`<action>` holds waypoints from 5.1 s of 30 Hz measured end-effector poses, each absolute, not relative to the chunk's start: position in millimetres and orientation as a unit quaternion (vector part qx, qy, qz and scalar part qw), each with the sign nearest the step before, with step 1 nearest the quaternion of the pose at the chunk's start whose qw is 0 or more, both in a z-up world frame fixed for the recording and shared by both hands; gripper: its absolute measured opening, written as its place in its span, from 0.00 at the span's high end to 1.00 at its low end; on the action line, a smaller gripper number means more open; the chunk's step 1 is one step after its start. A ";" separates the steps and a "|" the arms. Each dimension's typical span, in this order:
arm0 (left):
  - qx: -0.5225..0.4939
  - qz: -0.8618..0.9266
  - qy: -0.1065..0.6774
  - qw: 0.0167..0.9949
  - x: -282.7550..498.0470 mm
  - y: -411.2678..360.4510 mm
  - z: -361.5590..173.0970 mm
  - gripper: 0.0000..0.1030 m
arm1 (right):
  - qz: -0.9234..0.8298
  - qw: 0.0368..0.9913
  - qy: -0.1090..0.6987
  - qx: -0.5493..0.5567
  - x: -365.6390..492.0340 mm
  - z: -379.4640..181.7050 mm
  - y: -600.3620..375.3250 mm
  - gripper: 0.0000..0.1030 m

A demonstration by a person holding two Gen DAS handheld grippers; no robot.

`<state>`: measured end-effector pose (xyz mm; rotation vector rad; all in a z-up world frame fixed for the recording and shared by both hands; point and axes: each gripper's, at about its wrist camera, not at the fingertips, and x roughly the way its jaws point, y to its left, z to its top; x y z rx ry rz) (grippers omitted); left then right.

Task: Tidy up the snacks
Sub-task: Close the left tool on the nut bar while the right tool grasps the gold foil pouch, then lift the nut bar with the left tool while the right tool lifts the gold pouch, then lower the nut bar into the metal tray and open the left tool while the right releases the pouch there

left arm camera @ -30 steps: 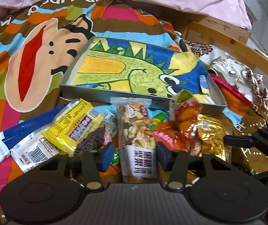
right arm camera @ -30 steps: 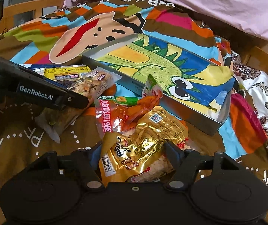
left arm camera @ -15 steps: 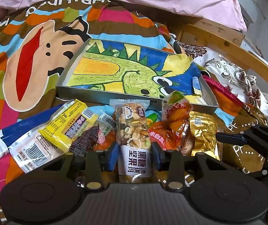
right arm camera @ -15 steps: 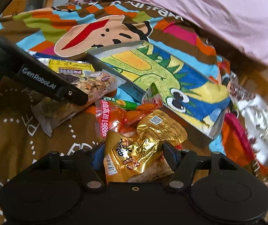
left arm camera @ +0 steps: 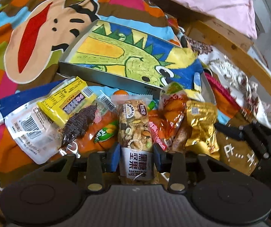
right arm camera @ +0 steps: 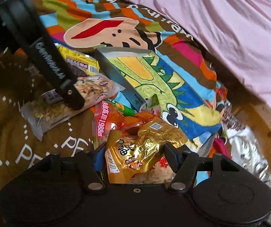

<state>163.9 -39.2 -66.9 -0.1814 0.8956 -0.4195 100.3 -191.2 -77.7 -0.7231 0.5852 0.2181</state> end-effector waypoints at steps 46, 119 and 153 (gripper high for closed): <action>-0.100 -0.212 0.416 0.879 160.9 -37.2 -62.1 0.61 | 0.100 0.923 0.340 -0.151 130.2 -70.5 -227.2 0.40; -0.206 -0.210 0.272 0.916 232.3 -27.3 -26.4 0.62 | 0.006 0.966 0.188 -0.179 172.8 -30.4 -235.5 0.70; -0.222 -0.157 0.313 0.910 330.3 -46.3 -97.0 0.57 | 0.017 0.954 0.269 -0.132 271.7 -77.6 -222.5 0.57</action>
